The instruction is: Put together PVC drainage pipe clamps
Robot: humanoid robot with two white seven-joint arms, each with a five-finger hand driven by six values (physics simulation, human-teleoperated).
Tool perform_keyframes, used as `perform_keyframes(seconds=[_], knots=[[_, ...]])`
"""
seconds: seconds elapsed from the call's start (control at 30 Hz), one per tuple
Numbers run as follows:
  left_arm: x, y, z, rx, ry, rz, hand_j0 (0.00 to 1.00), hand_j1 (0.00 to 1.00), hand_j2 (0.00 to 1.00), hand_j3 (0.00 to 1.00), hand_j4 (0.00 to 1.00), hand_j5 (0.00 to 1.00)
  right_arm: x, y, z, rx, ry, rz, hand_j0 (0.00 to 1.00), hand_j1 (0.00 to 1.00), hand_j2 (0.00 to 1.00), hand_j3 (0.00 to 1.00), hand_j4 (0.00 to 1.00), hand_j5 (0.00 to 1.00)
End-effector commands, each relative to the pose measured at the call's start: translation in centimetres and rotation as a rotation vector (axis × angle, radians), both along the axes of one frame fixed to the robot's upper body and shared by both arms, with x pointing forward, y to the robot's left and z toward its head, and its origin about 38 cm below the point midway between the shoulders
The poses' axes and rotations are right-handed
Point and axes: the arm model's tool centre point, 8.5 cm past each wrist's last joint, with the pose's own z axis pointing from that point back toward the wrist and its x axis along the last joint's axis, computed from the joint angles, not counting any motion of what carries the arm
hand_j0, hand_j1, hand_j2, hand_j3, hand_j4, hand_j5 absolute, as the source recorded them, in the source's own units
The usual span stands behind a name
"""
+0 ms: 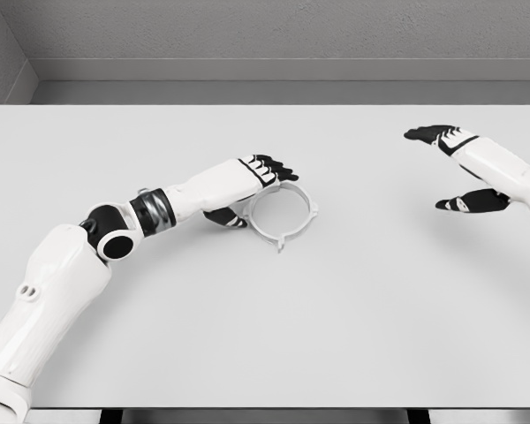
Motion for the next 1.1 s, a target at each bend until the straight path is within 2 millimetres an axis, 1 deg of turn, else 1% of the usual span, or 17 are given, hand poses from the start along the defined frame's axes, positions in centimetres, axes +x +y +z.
perform_keyframes(seconds=[0.0,0.03,0.07,0.2,0.27,0.3,0.33,0.4,0.47,0.53,0.63,0.67,0.73,0.8,0.9,0.93,1.07], knots=[[0.0,0.0,0.1,-0.008,0.002,0.002,1.0,1.0,1.0,1.0,1.0,1.0,0.1,0.3,-0.4,0.021,0.009,-0.001,1.0,1.0,1.0,1.0,1.0,1.0],[0.0,0.0,0.1,-0.008,0.002,0.002,1.0,1.0,1.0,1.0,1.0,1.0,1.1,2.4,0.0,0.041,-0.009,0.042,1.0,1.0,1.0,1.0,1.0,1.0],[0.1,0.1,0.1,-0.01,0.002,0.004,1.0,1.0,1.0,1.0,1.0,1.0,1.6,2.5,-0.7,0.036,0.016,0.043,1.0,1.0,1.0,1.0,1.0,1.0],[0.8,1.0,1.2,-0.017,-0.017,0.019,1.0,1.0,1.0,1.0,1.0,1.0,1.9,1.7,-1.1,0.031,0.035,0.021,1.0,1.0,1.0,1.0,1.0,1.0],[1.1,2.7,1.6,-0.013,-0.017,0.04,1.0,1.0,1.0,1.0,1.0,1.0,2.5,1.8,-1.3,0.029,0.044,0.02,1.0,1.0,1.0,1.0,1.0,1.0],[1.2,3.8,1.7,-0.001,-0.017,0.053,1.0,1.0,1.0,1.0,1.0,1.0,3.2,2.5,-0.6,0.022,0.025,0.034,1.0,1.0,1.0,1.0,1.0,1.0],[1.5,4.4,2.2,0.007,-0.027,0.061,1.0,1.0,1.0,1.0,1.0,1.0,4.0,3.6,0.2,-0.006,-0.005,0.048,1.0,1.0,1.0,1.0,1.0,1.0],[2.3,6.3,2.9,0.026,-0.032,0.093,1.0,1.0,1.0,1.0,1.0,1.0,6.2,6.8,0.4,-0.083,-0.056,0.051,1.0,1.0,1.0,1.0,1.0,1.0],[3.4,8.6,3.7,0.061,-0.043,0.133,1.0,1.0,1.0,1.0,1.0,1.0,8.2,8.4,1.0,-0.108,-0.061,0.064,1.0,1.0,1.0,1.0,1.0,1.0],[4.1,10.9,4.6,0.097,-0.054,0.174,1.0,1.0,1.0,1.0,1.0,1.0,10.2,10.6,0.1,-0.13,-0.014,0.089,1.0,1.0,1.0,1.0,1.0,1.0],[4.4,12.6,5.2,0.123,-0.063,0.199,1.0,1.0,1.0,1.0,1.0,1.0,12.8,13.6,-2.1,-0.168,0.057,0.082,1.0,1.0,1.0,1.0,1.0,1.0],[4.5,13.1,5.3,0.13,-0.064,0.208,1.0,1.0,1.0,1.0,1.0,1.0,13.0,14.8,-3.0,-0.183,0.078,0.095,1.0,1.0,1.0,1.0,1.0,1.0],[4.5,13.6,5.4,0.135,-0.065,0.216,1.0,1.0,1.0,1.0,1.0,1.0,13.9,16.1,-3.8,-0.184,0.115,0.092,1.0,1.0,1.0,1.0,1.0,1.0],[4.4,14.8,5.8,0.155,-0.071,0.231,1.0,1.0,1.0,1.0,1.0,1.0,14.9,17.2,-4.7,-0.189,0.157,0.085,1.0,1.0,1.0,1.0,1.0,1.0],[4.2,17.2,6.5,0.153,-0.066,0.264,1.0,1.0,1.0,1.0,1.0,1.0,14.8,19.1,-4.7,-0.165,0.158,0.11,1.0,1.0,1.0,1.0,1.0,1.0],[4.1,17.7,6.6,0.153,-0.063,0.273,1.0,1.0,1.0,1.0,1.0,1.0,14.9,19.2,-5.0,-0.163,0.168,0.109,1.0,1.0,1.0,1.0,1.0,1.0],[4.1,17.6,6.6,0.153,-0.062,0.271,1.0,1.0,1.0,1.0,1.0,1.0,15.3,20.5,-5.2,-0.149,0.191,0.117,1.0,1.0,1.0,1.0,1.0,1.0]])
